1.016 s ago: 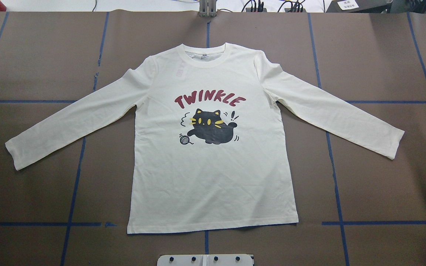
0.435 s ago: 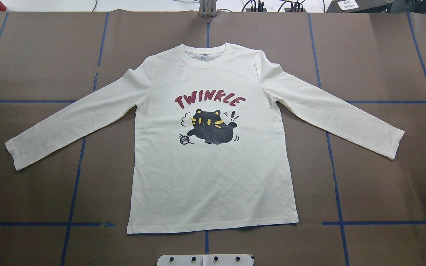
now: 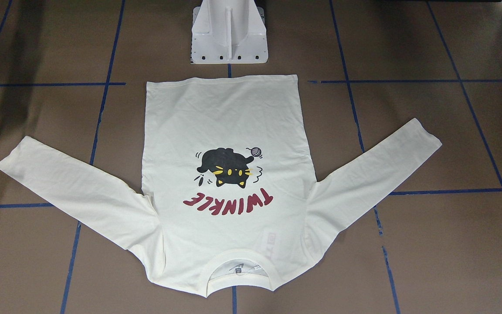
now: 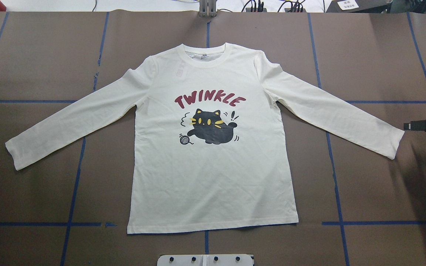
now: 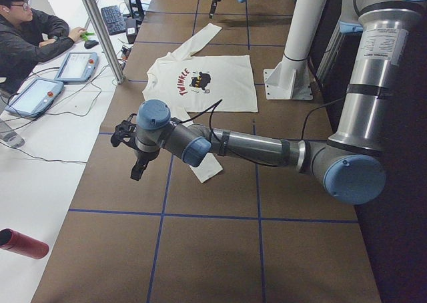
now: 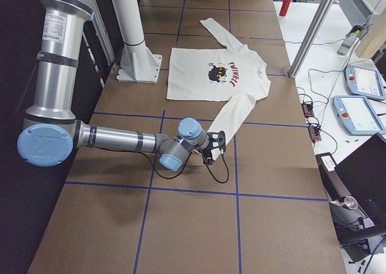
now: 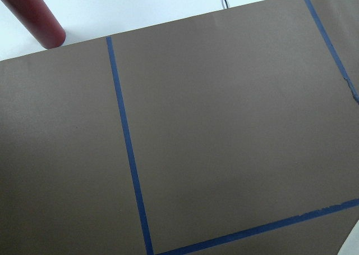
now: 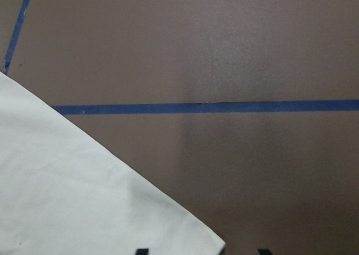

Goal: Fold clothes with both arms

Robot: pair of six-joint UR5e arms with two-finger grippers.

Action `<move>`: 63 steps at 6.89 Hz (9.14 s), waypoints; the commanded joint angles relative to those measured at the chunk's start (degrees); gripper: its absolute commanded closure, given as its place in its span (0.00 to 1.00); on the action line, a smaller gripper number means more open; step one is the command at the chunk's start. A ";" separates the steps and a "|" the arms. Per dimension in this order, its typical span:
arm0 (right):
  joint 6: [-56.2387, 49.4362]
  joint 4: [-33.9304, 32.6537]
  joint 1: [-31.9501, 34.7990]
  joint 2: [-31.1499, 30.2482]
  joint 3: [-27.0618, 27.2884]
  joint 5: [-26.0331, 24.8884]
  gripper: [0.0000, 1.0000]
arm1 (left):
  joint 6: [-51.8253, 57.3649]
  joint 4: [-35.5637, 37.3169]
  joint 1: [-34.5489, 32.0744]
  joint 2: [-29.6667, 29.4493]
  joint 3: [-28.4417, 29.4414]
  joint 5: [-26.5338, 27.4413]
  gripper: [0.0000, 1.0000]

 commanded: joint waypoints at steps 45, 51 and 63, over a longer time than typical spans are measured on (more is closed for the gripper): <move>-17.43 -68.64 -1.83 63.82 -8.58 1.49 0.00 | -2.55 -14.23 12.72 1.52 -3.29 2.18 0.00; -25.51 -68.29 6.83 40.81 10.72 7.75 0.00 | -2.11 -20.97 35.03 19.74 -10.88 16.43 0.00; -25.16 -68.29 6.83 36.92 14.79 7.14 0.00 | -2.20 -24.69 43.93 21.69 -8.33 21.88 0.18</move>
